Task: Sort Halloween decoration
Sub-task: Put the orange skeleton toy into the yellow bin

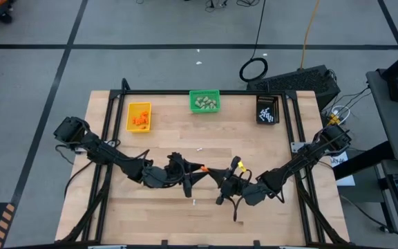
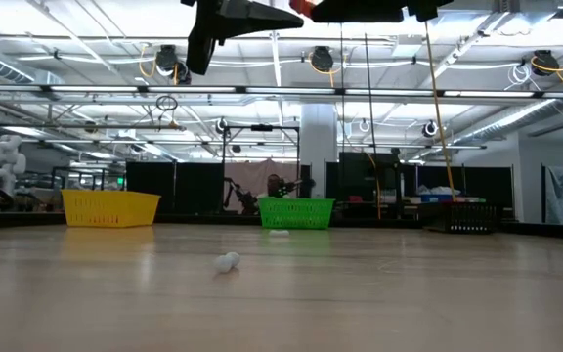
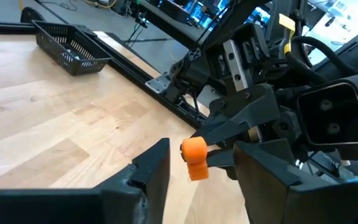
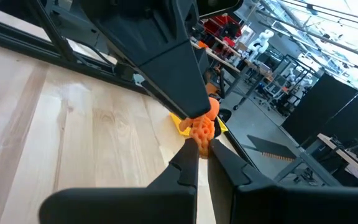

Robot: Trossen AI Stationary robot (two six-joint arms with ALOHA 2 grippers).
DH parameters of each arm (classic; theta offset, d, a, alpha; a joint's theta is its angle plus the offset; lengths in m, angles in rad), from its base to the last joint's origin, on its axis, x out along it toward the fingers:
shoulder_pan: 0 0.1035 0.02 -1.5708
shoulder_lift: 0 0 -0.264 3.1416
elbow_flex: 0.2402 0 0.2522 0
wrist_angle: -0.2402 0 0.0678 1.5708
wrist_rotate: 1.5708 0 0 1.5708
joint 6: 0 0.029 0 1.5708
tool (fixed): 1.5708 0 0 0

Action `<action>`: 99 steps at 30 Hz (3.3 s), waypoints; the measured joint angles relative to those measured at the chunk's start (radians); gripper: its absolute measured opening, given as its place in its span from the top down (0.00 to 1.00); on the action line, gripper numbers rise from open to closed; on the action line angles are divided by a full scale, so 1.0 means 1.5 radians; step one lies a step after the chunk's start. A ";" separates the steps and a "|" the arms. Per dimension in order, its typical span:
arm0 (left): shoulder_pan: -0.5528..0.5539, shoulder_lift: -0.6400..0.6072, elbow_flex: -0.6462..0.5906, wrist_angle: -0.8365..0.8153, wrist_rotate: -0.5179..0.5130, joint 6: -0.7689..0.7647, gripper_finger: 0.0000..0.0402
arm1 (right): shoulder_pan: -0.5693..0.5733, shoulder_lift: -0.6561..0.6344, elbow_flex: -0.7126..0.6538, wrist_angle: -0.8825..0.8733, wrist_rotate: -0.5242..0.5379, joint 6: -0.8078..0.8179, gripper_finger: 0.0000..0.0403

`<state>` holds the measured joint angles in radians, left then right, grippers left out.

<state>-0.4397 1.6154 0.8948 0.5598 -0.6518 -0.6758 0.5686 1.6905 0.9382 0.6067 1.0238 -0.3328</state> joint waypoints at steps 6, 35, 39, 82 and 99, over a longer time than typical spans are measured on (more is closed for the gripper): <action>0.000 0.000 0.000 -0.001 0.015 0.007 0.70 | -0.004 0.000 0.000 0.000 0.001 0.004 1.00; -0.001 0.000 0.000 -0.001 0.035 0.042 0.94 | -0.004 0.000 0.000 -0.017 0.003 0.094 0.60; -0.001 -0.004 0.000 -0.004 0.041 0.061 0.94 | -0.002 0.000 0.000 -0.034 0.000 0.123 0.55; -0.014 -0.410 0.000 -0.958 -0.087 -0.187 0.94 | 0.002 0.000 0.000 -0.209 -0.180 0.284 0.53; 0.336 -0.424 0.000 -1.033 0.055 -0.085 0.94 | 0.002 0.000 0.000 -0.209 -0.180 0.284 0.53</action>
<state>0.0637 0.9795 0.8948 -0.9896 -0.5691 -0.8038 0.5713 1.6909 0.9382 0.2928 0.7540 0.0925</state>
